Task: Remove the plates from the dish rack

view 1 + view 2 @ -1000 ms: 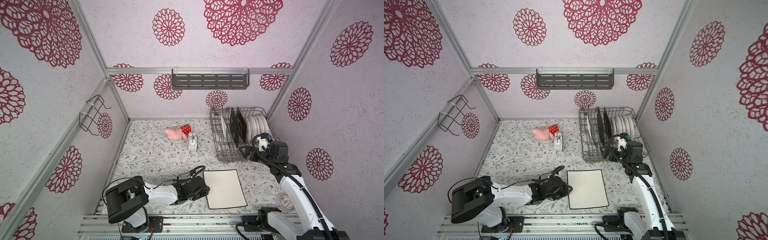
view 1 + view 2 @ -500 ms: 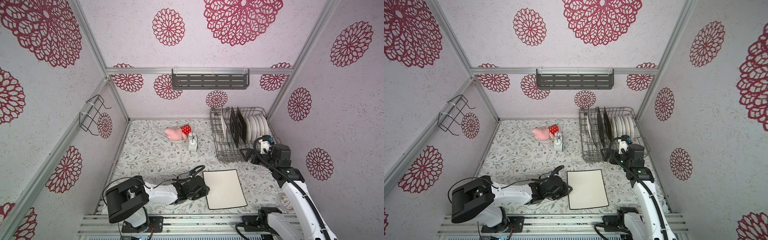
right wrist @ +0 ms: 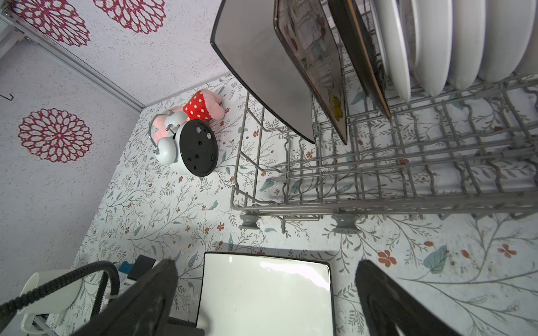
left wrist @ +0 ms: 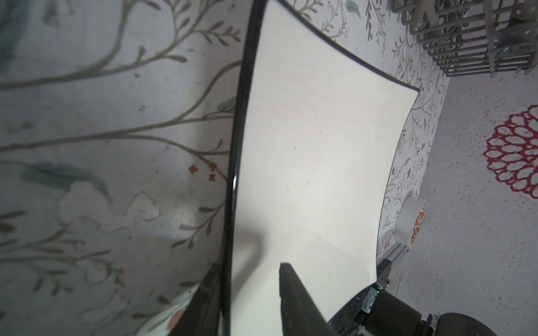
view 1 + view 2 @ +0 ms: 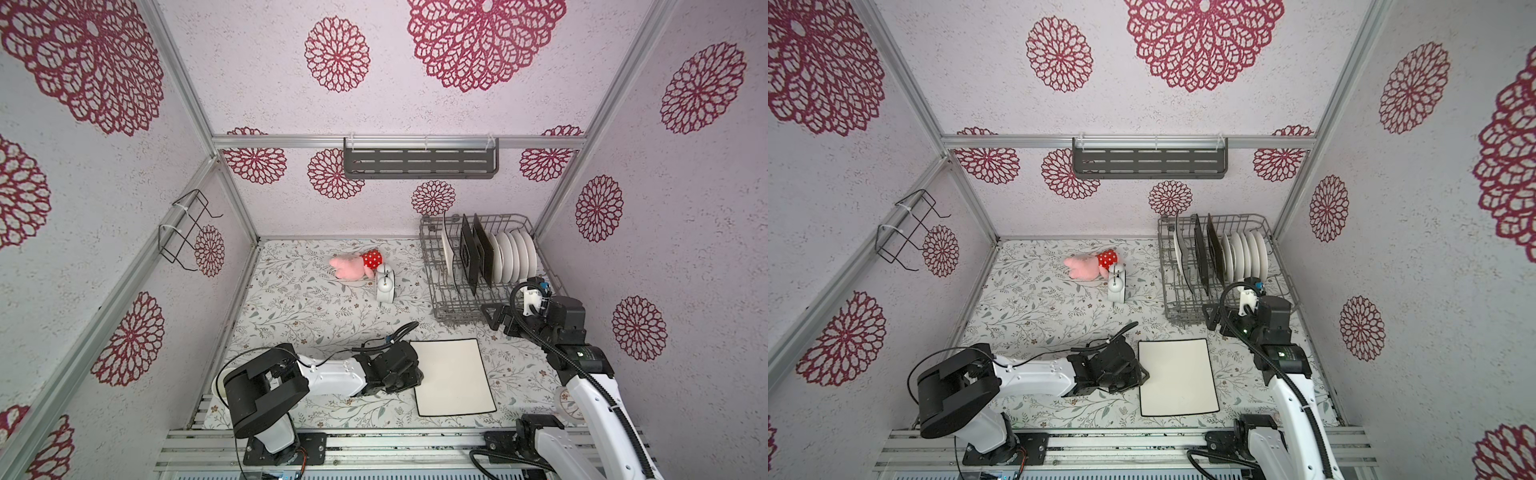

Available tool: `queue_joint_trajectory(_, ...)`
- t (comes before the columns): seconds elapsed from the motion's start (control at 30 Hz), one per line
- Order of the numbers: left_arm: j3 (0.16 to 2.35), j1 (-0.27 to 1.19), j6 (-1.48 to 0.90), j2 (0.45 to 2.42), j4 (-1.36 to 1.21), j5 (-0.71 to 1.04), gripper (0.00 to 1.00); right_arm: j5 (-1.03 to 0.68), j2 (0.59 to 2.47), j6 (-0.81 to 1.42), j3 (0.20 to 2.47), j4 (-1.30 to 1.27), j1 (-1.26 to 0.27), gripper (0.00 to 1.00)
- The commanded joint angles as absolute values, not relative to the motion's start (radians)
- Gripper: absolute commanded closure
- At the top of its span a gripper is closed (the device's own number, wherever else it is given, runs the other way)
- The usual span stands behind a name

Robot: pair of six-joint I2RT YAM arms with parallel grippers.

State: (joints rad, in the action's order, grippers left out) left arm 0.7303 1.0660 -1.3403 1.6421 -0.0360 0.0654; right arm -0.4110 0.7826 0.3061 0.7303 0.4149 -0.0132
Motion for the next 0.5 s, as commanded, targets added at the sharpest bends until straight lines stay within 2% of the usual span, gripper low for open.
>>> queue_joint_trajectory(0.0, 0.786, 1.051, -1.269, 1.651, 0.014, 0.094, 0.64, -0.392, 0.753, 0.285, 0.741, 0.437, -0.008, 0.01)
queue_joint_trajectory(0.47, 0.81, 1.038, -1.166, 1.541, 0.205, -0.008, 0.52, -0.398, 0.771, 0.275, 0.765, 0.427, -0.008, 0.01)
